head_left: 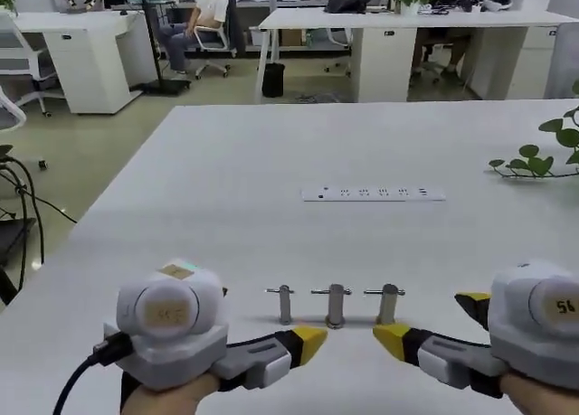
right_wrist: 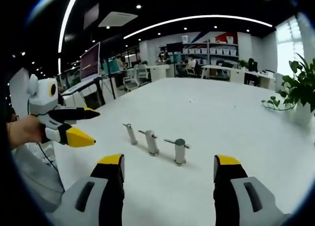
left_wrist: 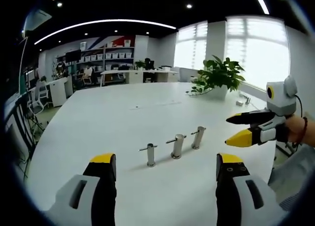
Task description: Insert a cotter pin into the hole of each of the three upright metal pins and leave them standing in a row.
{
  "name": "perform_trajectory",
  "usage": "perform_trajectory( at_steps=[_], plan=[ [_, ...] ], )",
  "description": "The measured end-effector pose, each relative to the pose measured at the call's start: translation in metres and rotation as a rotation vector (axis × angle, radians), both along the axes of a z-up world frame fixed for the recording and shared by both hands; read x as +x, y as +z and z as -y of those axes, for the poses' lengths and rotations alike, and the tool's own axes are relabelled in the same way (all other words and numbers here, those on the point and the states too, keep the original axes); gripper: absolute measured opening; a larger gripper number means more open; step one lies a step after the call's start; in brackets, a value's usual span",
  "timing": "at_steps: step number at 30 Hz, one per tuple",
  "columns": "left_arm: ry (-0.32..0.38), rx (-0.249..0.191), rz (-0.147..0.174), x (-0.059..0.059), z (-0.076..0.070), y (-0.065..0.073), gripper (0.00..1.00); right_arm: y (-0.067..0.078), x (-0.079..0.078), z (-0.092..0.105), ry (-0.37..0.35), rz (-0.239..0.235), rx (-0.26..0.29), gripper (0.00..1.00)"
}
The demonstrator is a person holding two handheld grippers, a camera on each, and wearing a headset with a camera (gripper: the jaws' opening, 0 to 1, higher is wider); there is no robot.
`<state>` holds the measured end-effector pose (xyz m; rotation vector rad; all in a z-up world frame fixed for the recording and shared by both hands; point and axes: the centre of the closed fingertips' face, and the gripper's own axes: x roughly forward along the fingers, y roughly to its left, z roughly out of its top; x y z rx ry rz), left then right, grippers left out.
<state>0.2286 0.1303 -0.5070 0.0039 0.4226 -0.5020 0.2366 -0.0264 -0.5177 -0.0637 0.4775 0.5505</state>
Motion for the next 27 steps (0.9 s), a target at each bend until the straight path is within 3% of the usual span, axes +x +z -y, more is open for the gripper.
perform_trajectory(
  at_steps=[12, 27],
  plan=[
    [0.018, 0.014, -0.022, -0.0053, -0.0074, -0.0056, 0.8, 0.0086, 0.0055, -0.0032, -0.017, 0.012, 0.032, 0.7],
    [0.026, 0.006, -0.003, -0.0025, -0.0066, -0.0021, 0.79, 0.0086, 0.0064, -0.0038, -0.031, 0.025, 0.067, 0.67]
  ],
)
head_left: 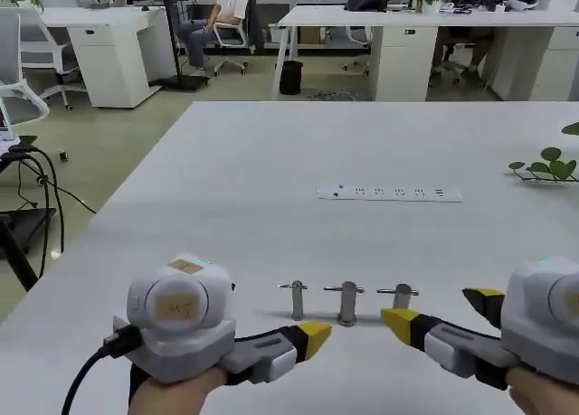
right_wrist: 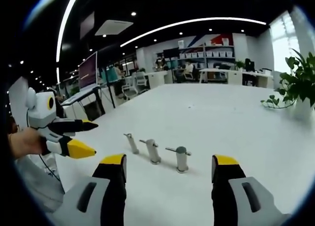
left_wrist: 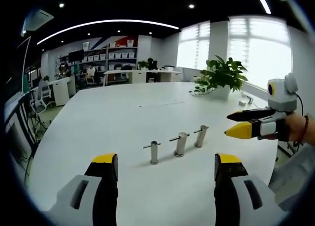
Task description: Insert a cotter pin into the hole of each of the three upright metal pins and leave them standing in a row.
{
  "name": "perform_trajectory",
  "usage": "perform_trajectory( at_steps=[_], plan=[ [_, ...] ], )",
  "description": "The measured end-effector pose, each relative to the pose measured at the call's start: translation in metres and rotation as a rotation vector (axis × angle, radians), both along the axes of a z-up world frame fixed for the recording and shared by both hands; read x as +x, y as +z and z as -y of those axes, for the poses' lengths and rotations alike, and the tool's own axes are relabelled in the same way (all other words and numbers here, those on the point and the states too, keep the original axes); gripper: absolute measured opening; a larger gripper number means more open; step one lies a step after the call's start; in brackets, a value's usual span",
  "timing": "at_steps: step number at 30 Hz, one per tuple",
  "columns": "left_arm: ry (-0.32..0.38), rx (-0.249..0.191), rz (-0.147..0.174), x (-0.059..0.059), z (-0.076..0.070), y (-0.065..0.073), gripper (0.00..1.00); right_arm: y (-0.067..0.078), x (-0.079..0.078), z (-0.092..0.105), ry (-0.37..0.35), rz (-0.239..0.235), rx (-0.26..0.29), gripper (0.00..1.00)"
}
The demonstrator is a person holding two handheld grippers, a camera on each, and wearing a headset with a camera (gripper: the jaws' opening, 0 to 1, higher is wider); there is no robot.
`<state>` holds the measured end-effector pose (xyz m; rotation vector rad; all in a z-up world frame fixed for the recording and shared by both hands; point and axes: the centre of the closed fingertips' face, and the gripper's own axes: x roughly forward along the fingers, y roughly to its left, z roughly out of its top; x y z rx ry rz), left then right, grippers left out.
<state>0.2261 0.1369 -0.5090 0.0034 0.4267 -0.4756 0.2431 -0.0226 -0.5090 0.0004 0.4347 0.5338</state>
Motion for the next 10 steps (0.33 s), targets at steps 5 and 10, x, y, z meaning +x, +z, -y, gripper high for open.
perform_trajectory(
  at_steps=[5, 10],
  plan=[
    [0.007, 0.0, -0.005, -0.0011, -0.0017, -0.003, 0.78, 0.0007, 0.0004, -0.0012, -0.003, 0.006, 0.018, 0.67],
    [0.017, 0.006, -0.006, -0.0002, -0.0042, -0.0049, 0.78, 0.0011, -0.0001, -0.0032, 0.005, 0.014, 0.027, 0.67]
  ],
)
